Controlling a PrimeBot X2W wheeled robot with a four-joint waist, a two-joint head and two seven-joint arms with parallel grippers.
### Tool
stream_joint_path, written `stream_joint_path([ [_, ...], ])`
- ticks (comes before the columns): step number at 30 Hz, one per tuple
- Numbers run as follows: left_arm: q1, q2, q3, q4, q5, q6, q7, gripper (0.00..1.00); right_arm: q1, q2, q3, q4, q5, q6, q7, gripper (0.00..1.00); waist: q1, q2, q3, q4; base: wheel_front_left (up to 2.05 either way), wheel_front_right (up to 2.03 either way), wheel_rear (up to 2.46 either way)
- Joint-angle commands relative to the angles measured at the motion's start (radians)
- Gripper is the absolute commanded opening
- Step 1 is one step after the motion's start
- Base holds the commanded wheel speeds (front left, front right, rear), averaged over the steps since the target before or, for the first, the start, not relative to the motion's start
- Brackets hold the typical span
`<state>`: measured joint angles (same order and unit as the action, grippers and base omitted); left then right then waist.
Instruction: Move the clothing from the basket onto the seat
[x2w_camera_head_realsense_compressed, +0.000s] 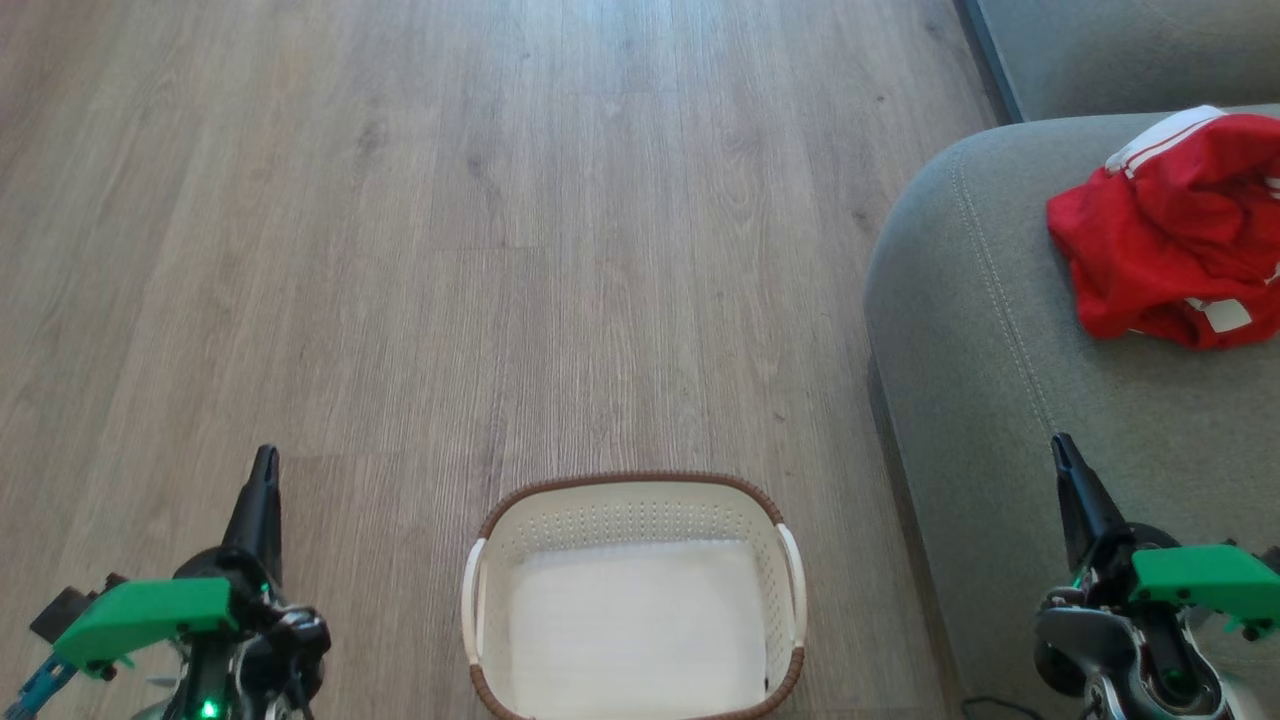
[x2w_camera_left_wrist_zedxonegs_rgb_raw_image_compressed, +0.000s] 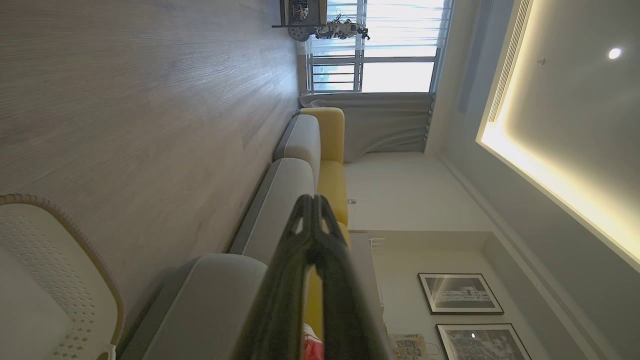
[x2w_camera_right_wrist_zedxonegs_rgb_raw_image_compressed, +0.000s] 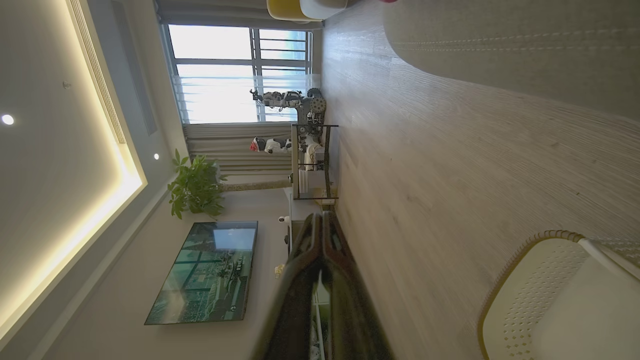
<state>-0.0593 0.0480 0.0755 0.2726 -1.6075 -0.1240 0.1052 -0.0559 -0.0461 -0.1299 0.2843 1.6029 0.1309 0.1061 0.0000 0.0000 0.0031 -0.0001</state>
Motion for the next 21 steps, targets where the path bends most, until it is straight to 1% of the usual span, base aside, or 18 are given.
stream_joint_path([
  [1, -0.049, 0.005, 0.035, -0.027, -0.004, -0.007, 0.005, 0.0, -0.052, -0.004, 0.016, -0.039, 0.006, 0.0, 0.007, 0.0, 0.0, 0.0, 0.0, 0.0, 0.0, 0.0, 0.0],
  [21, -0.049, 0.004, 0.036, -0.027, -0.003, -0.007, 0.006, 0.0, -0.052, -0.004, 0.016, -0.039, 0.006, 0.0, 0.007, 0.0, 0.0, 0.0, 0.0, 0.0, 0.0, 0.0, 0.0],
])
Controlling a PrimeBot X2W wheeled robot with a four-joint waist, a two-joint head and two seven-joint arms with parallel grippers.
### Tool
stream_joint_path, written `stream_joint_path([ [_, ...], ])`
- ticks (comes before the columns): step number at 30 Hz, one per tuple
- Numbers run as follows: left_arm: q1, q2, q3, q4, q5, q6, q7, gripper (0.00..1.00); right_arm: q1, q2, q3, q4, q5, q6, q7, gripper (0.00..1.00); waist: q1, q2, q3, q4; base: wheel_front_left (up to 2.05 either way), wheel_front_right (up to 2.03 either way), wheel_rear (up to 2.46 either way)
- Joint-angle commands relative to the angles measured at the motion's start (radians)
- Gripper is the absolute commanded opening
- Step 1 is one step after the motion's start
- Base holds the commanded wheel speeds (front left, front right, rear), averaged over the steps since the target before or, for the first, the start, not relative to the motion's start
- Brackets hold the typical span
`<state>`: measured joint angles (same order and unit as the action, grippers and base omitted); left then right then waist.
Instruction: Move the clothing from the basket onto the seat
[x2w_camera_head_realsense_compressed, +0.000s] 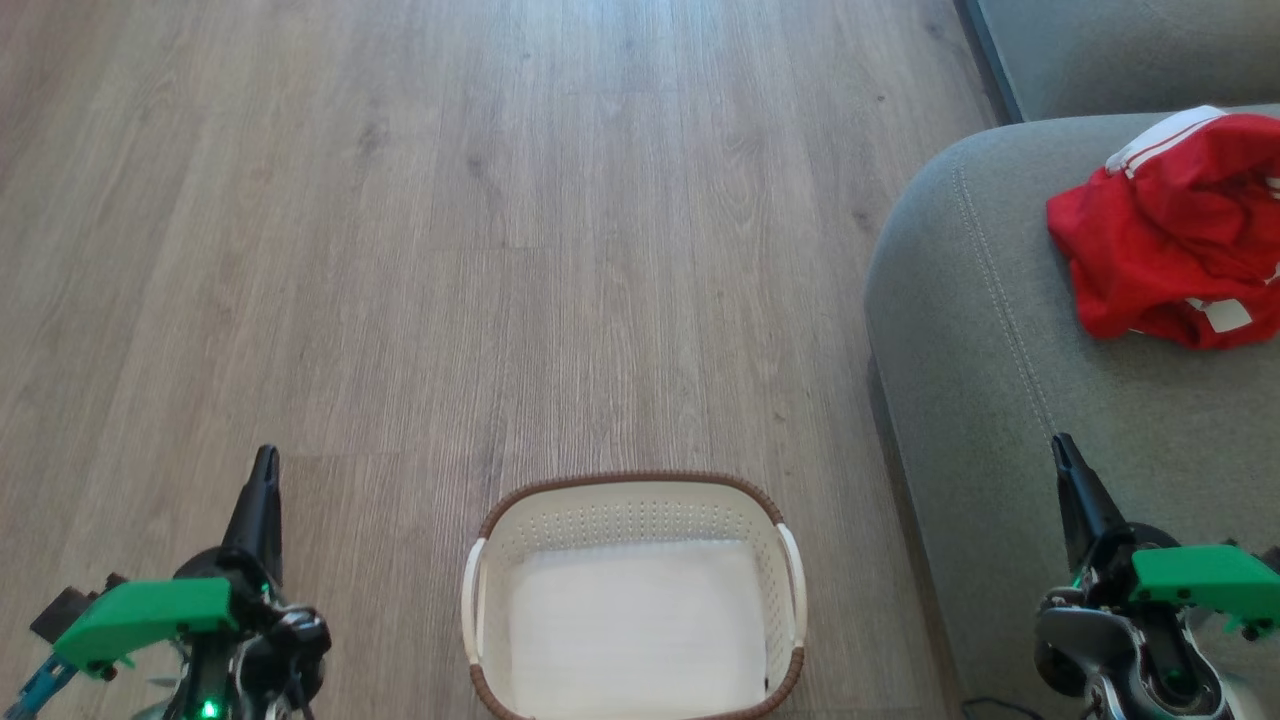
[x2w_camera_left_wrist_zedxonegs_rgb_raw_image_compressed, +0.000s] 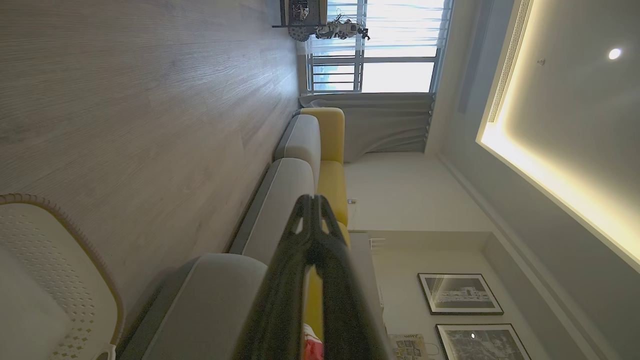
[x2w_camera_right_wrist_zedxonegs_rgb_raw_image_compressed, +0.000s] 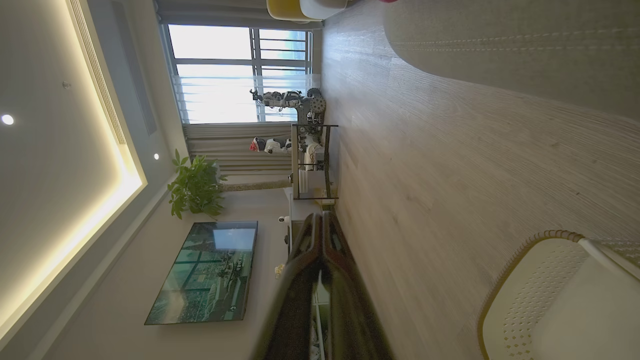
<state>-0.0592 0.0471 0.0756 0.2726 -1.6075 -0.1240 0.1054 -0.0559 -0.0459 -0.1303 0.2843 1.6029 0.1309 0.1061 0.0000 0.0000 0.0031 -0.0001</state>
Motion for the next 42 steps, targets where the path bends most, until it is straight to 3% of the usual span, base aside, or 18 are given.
stream_joint_path([
  [1, -0.049, 0.005, 0.036, -0.027, -0.003, -0.007, 0.006, 0.0, -0.052, -0.004, 0.016, -0.039, 0.006, 0.0, 0.007, 0.0, 0.0, 0.0, 0.0, 0.0, 0.0, 0.0, 0.0],
  [42, -0.049, 0.004, 0.038, -0.027, -0.001, -0.007, 0.007, 0.0, -0.052, -0.004, 0.017, -0.039, 0.006, 0.0, 0.007, 0.0, 0.0, 0.0, 0.0, 0.0, 0.0, 0.0, 0.0],
])
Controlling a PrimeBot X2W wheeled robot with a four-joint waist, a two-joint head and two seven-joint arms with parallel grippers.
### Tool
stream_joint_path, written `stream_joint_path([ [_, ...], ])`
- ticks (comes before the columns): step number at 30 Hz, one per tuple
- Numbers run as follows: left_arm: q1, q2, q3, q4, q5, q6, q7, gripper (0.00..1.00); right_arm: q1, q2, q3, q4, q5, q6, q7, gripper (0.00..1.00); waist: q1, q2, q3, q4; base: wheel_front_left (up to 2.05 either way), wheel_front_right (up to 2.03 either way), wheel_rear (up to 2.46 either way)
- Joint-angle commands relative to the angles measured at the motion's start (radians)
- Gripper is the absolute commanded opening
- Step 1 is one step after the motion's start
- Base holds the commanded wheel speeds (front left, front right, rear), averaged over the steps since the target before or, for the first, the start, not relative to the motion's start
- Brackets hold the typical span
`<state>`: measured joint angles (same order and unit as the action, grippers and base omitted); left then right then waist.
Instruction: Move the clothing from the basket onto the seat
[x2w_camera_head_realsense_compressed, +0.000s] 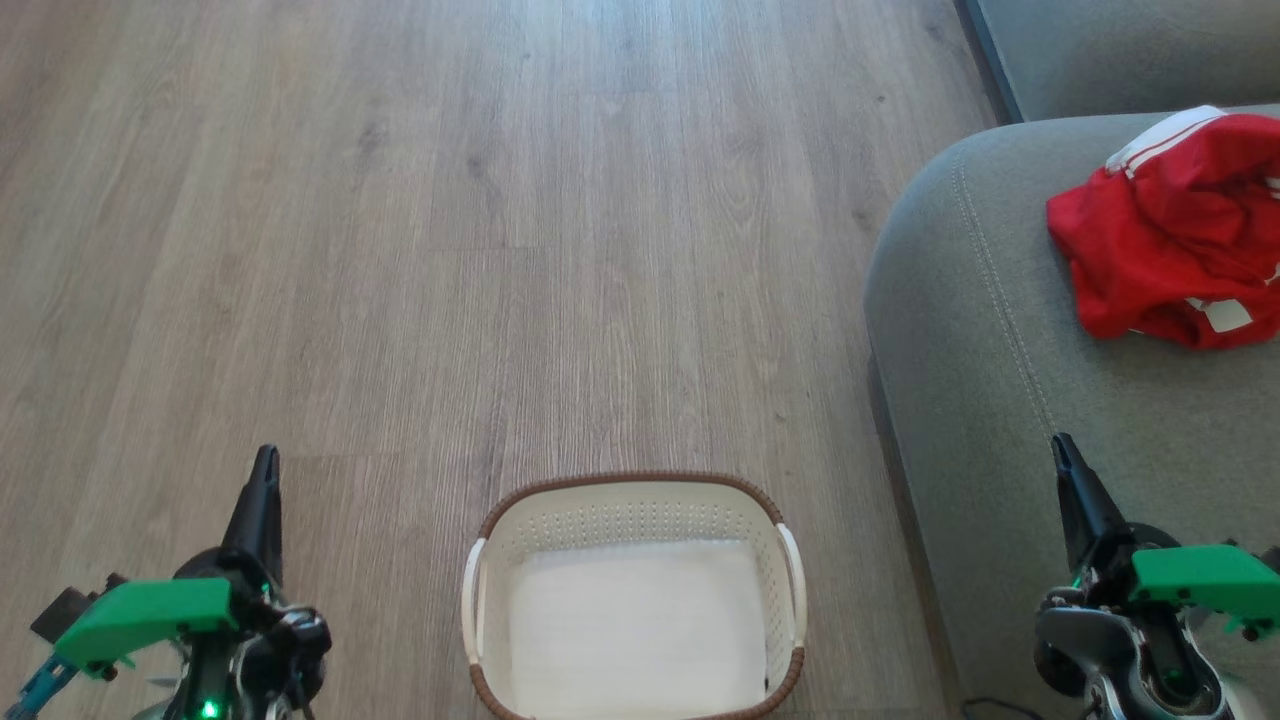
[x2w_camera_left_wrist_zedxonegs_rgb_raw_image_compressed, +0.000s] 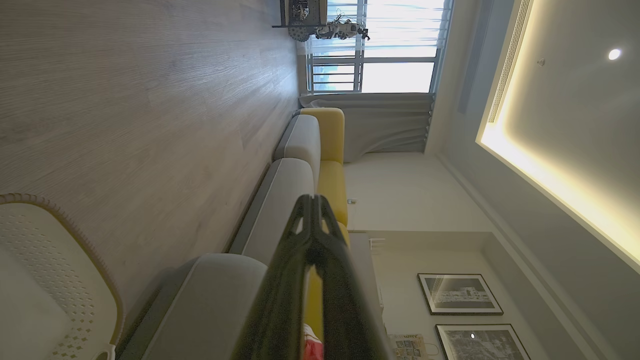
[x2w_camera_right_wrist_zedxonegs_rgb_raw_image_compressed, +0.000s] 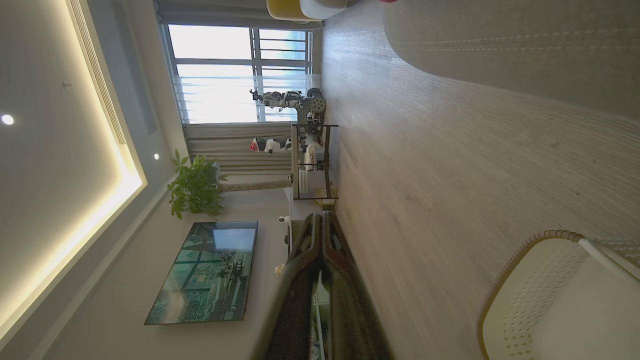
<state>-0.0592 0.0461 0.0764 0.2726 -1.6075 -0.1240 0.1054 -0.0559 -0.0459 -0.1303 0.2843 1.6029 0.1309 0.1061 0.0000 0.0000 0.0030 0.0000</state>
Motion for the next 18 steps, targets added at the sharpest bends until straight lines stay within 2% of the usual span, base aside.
stream_joint_path([
  [1, -0.049, 0.005, 0.037, -0.027, -0.001, -0.007, 0.007, 0.0, -0.052, -0.004, 0.017, -0.039, 0.006, 0.0, 0.007, 0.0, 0.0, 0.0, 0.0, 0.0, 0.0, 0.0, 0.0],
  [18, -0.049, 0.005, 0.037, -0.027, -0.001, -0.007, 0.008, 0.0, -0.052, -0.004, 0.017, -0.039, 0.006, 0.0, 0.007, 0.0, 0.0, 0.0, 0.0, 0.0, 0.0, 0.0, 0.0],
])
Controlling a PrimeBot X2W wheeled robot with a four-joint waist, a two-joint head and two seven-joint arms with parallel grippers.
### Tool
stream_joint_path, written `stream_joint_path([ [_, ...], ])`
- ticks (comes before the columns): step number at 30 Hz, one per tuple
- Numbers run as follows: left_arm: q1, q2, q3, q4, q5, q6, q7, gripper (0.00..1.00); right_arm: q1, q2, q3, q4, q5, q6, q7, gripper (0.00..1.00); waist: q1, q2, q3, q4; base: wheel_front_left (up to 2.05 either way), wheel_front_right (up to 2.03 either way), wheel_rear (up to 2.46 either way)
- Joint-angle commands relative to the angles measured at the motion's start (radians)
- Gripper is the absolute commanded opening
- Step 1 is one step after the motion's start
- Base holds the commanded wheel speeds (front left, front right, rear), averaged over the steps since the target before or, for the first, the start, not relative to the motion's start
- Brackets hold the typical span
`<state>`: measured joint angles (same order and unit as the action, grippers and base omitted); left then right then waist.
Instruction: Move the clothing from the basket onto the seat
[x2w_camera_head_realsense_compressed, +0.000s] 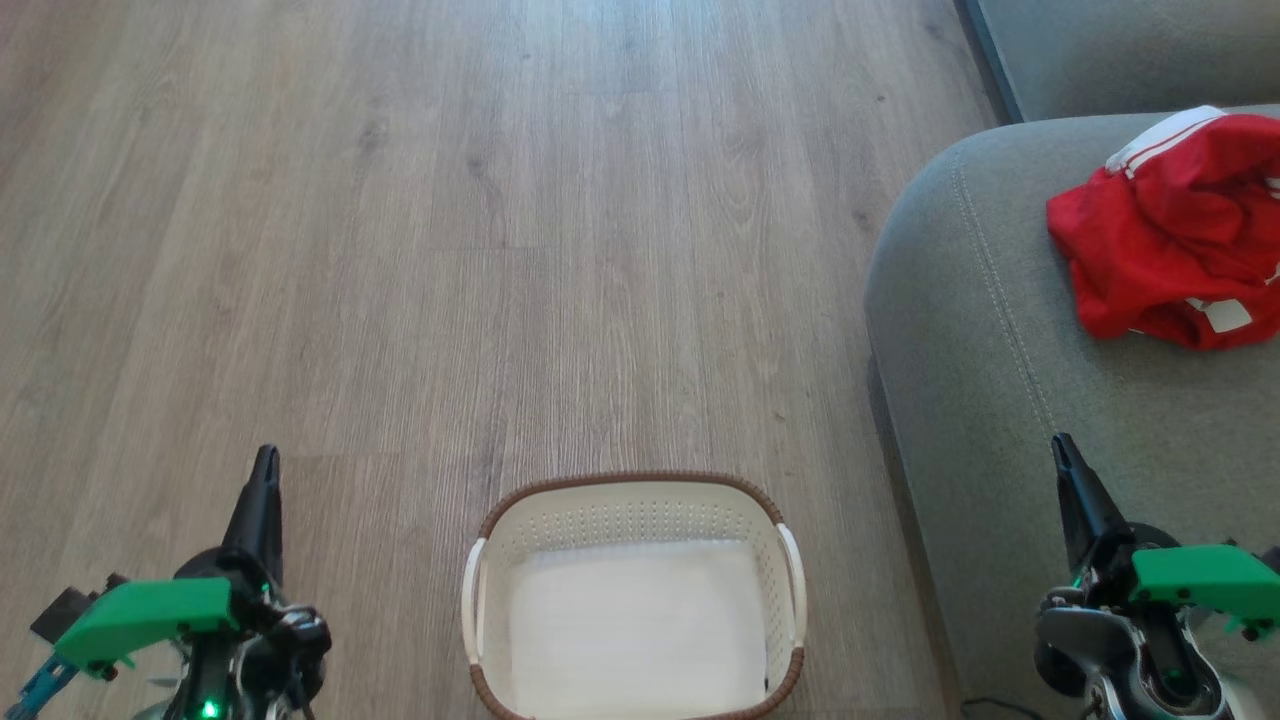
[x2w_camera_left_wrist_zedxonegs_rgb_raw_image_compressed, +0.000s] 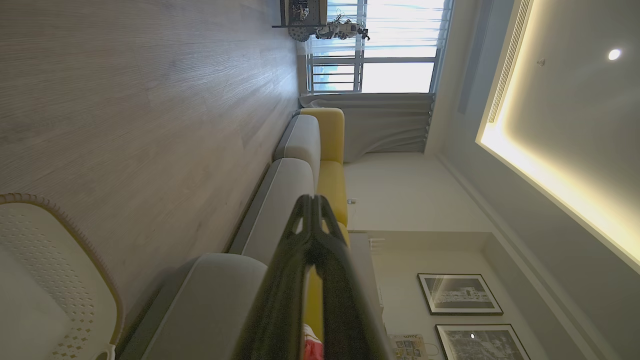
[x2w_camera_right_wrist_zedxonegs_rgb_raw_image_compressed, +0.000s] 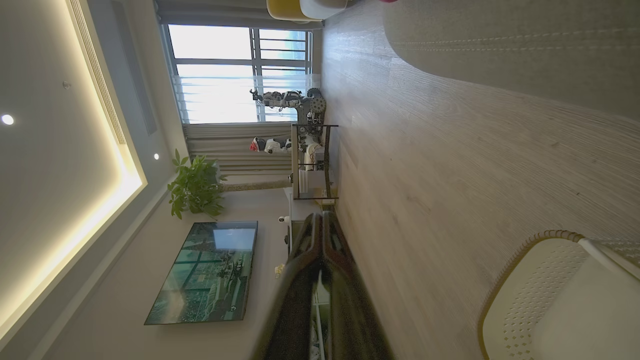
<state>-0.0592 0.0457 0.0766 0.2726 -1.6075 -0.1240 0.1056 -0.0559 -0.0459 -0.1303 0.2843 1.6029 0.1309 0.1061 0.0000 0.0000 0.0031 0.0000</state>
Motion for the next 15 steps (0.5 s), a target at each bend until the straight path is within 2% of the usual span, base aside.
stream_joint_path([
  [1, -0.049, 0.005, 0.037, -0.027, -0.001, -0.007, 0.008, 0.0, -0.052, -0.004, 0.017, -0.039, 0.006, 0.0, 0.007, 0.0, 0.0, 0.0, 0.0, 0.0, 0.0, 0.0, 0.0],
  [15, -0.049, 0.005, 0.037, -0.027, -0.001, -0.007, 0.008, 0.0, -0.052, -0.004, 0.017, -0.039, 0.006, 0.0, 0.007, 0.0, 0.0, 0.0, 0.0, 0.0, 0.0, 0.0, 0.0],
])
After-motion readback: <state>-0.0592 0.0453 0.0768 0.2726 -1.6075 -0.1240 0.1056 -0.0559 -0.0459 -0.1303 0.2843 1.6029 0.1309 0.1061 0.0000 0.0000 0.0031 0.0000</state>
